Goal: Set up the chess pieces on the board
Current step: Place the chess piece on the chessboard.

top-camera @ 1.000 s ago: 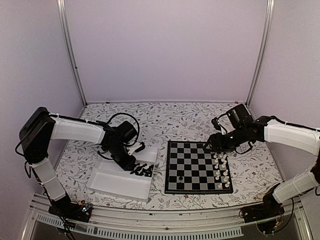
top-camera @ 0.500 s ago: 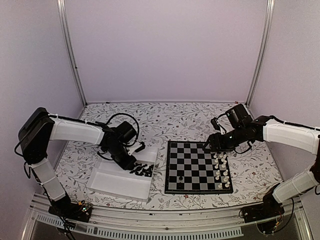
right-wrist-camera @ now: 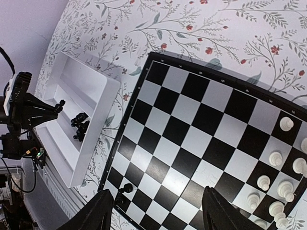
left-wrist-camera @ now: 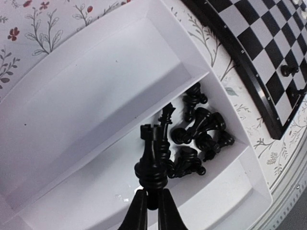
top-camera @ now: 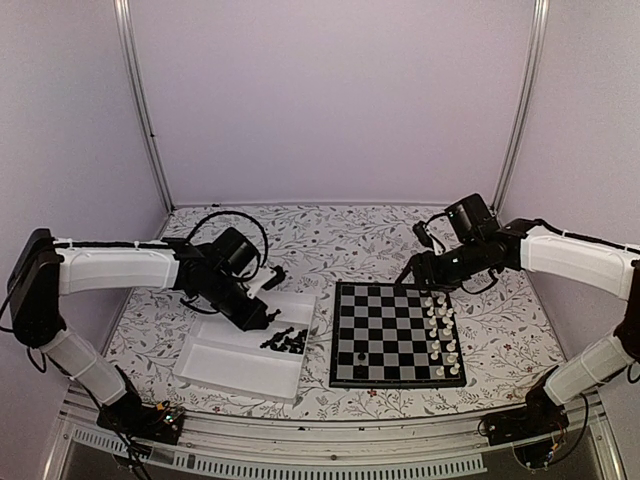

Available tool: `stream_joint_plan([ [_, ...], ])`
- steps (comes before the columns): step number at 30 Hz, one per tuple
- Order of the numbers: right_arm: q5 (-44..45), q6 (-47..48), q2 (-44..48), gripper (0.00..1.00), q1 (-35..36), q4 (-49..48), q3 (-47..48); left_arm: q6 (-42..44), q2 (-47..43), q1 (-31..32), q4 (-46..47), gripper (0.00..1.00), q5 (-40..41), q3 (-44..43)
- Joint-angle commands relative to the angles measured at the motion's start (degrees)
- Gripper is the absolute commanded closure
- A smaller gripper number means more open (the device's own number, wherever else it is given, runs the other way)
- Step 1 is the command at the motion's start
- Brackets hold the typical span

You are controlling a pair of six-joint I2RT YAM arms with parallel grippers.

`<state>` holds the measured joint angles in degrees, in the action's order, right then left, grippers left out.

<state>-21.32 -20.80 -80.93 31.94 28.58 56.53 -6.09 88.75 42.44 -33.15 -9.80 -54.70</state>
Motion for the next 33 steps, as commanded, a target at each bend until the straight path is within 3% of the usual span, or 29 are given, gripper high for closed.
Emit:
stream_joint_plan([
  [1,-7.3,-0.2,-2.1,0.34,1.1,-3.1,4.5,-1.7,-2.1,1.2,4.0,0.92,-3.3,-2.0],
  [6,-17.7,-1.2,-6.5,0.34,2.5,-7.6,8.8,-4.2,-1.7,3.8,8.9,0.92,-6.0,-6.2],
  [15,-25.7,-5.1,-14.1,0.36,5.1,-13.9,13.9,-6.7,3.9,8.2,12.3,0.92,-9.2,-15.0],
  [33,-30.6,-8.7,-17.0,0.46,5.8,-18.2,13.8,-6.7,5.9,10.5,12.5,0.91,-9.5,-18.1],
])
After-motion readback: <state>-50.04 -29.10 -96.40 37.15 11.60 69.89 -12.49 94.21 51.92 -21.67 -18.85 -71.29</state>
